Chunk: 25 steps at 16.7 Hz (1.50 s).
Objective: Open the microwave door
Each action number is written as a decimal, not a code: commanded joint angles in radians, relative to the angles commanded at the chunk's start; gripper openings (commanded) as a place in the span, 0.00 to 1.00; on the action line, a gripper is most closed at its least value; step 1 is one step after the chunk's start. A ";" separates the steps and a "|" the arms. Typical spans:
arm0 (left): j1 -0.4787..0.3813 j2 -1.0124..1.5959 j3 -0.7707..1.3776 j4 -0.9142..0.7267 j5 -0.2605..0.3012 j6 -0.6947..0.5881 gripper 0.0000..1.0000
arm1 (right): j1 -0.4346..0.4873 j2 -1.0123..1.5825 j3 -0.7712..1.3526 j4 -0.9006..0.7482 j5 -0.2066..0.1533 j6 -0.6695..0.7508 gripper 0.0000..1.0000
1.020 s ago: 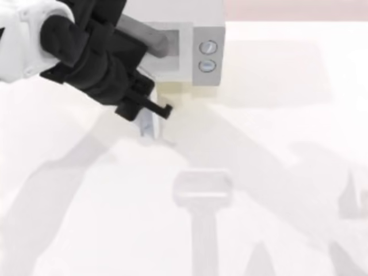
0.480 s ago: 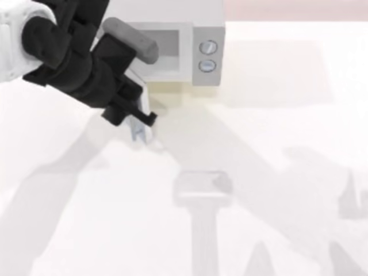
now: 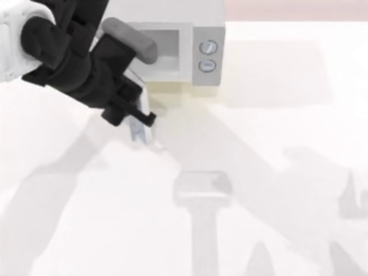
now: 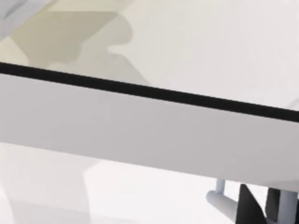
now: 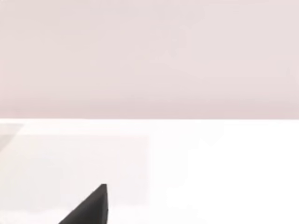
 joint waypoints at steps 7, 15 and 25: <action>0.000 0.000 0.000 0.000 0.000 0.000 0.00 | 0.000 0.000 0.000 0.000 0.000 0.000 1.00; -0.002 0.002 -0.003 -0.001 0.007 0.001 0.00 | 0.000 0.000 0.000 0.000 0.000 0.000 1.00; 0.078 -0.037 -0.034 -0.043 0.097 0.186 0.00 | 0.000 0.000 0.000 0.000 0.000 0.000 1.00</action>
